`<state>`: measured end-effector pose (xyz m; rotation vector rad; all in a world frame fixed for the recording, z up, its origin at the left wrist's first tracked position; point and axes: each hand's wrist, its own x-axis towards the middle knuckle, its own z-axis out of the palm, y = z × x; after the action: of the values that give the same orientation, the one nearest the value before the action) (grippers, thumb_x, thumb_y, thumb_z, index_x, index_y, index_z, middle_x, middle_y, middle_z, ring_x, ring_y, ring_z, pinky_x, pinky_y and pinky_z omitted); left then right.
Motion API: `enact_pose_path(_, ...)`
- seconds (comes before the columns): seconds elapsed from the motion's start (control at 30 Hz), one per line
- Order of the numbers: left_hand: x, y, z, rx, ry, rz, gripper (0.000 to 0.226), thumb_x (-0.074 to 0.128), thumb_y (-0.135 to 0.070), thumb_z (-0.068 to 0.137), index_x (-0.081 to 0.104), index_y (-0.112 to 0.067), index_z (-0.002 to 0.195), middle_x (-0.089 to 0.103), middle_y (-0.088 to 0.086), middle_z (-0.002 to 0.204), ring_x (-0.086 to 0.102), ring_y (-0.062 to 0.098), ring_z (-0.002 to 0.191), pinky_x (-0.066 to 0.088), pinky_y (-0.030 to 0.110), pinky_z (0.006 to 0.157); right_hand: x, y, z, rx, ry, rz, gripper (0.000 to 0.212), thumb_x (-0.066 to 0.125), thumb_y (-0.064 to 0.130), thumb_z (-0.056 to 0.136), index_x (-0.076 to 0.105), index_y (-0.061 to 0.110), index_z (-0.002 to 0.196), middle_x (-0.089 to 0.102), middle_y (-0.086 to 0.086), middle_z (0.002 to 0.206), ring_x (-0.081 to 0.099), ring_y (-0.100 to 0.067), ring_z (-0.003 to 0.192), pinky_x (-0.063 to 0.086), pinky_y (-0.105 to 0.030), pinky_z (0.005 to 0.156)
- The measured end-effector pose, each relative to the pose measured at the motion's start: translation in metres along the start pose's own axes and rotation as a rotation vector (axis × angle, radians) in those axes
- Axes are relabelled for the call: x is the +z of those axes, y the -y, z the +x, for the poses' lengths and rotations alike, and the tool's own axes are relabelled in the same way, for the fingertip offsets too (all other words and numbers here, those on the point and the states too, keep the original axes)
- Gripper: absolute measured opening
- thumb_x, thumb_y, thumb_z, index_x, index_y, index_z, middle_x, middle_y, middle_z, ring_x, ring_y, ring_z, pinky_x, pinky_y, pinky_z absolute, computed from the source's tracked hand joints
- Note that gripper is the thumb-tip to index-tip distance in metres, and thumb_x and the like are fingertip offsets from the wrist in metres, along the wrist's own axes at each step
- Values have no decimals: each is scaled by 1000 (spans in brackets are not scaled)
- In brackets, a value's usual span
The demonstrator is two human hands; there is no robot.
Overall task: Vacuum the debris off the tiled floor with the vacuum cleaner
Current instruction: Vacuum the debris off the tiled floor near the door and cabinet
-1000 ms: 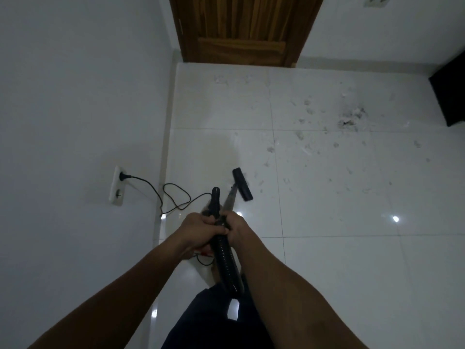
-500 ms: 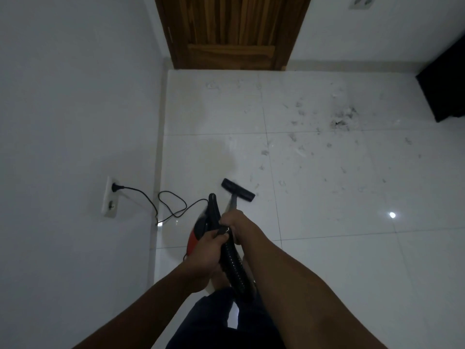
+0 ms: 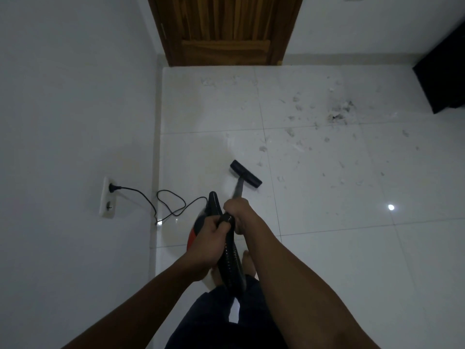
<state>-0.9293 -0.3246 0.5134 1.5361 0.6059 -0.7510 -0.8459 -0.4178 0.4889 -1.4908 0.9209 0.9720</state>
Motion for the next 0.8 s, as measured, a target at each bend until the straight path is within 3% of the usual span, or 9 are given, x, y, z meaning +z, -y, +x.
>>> enact_pose_path(0.07,1,1,-1,11,21,11,17,42,-34,103,47,-26,117,59,10,114,62,23,102,52,33,79,0,-1,-2,-9,-25,-34,22,42,0,97,45,4,75,49,-9,72,48,-16,57,39,-24,41)
enact_pose_path(0.13,1,2,-2,6,60,14,24,41,-33,103,47,-20,123,59,11,115,62,24,104,54,36,84,0,-4,3,-48,-55,-68,25,42,5,98,44,10,74,47,-6,75,47,-14,60,41,-25,49)
enact_pose_path(0.23,1,2,-1,-3,100,49,25,42,-34,103,50,-20,122,60,14,115,63,26,104,54,42,93,-3,-11,5,-96,-62,-67,10,40,9,99,46,15,92,42,1,75,43,-10,61,42,-23,55)
enact_pose_path(0.33,1,0,2,-29,135,74,33,44,-36,101,48,-16,128,60,16,117,63,29,105,54,46,95,-8,-15,4,-101,-37,-27,21,41,6,98,48,17,114,41,1,75,43,-10,61,42,-22,54)
enact_pose_path(0.53,11,3,3,-61,151,105,27,43,-35,102,51,-18,121,60,20,118,62,34,108,54,47,95,-12,-28,4,-18,3,-6,13,41,4,97,42,13,107,42,0,74,44,-10,59,42,-15,31)
enact_pose_path(0.63,15,9,4,-56,126,85,25,41,-34,103,50,-19,120,58,19,121,60,32,109,54,42,91,-12,-25,4,-46,-2,-52,24,40,2,98,50,6,120,42,-2,74,43,-13,60,46,-23,45)
enact_pose_path(0.7,15,11,4,-49,103,55,24,40,-33,103,49,-20,121,58,18,120,60,31,108,53,36,84,-15,-19,2,-33,17,-146,13,43,2,99,45,8,111,44,-6,72,43,-14,58,39,-24,48)
enact_pose_path(0.8,16,11,4,-41,91,38,19,40,-32,104,48,-20,117,58,17,118,60,29,105,53,33,80,-17,-12,-7,47,80,-188,5,45,4,100,41,4,97,45,-9,68,42,-15,55,38,-21,35)
